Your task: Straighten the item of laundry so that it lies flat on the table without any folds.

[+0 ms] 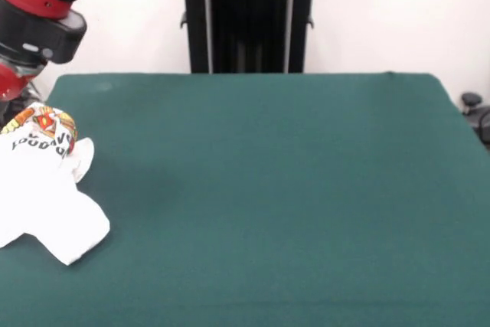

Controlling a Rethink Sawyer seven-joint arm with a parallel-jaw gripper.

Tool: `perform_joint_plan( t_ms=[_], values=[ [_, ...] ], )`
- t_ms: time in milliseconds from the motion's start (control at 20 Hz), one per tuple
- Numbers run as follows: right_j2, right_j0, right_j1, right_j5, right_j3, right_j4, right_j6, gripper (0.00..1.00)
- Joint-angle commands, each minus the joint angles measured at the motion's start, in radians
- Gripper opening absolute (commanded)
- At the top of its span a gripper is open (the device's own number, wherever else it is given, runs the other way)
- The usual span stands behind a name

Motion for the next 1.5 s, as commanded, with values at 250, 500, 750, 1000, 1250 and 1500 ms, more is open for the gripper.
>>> perform_joint_plan(
  t_ms=[250, 500, 750, 1000, 1250, 1500],
  values=[
    [0.211, -0.136, -0.085, -0.082, 0.095, -0.162, -0.311, 1.0],
    [0.483, -0.308, -0.148, 0.014, 0.268, -0.036, -0.359, 1.0],
    [0.643, -0.403, -0.171, 0.064, 0.349, 0.015, -0.381, 1.0],
    [0.705, -0.425, -0.154, 0.03, 0.371, -0.003, -0.326, 1.0],
    [0.695, -0.388, -0.121, -0.043, 0.344, -0.039, -0.236, 1.0],
    [0.686, -0.352, -0.108, -0.076, 0.319, -0.033, -0.179, 1.0]
  ],
)
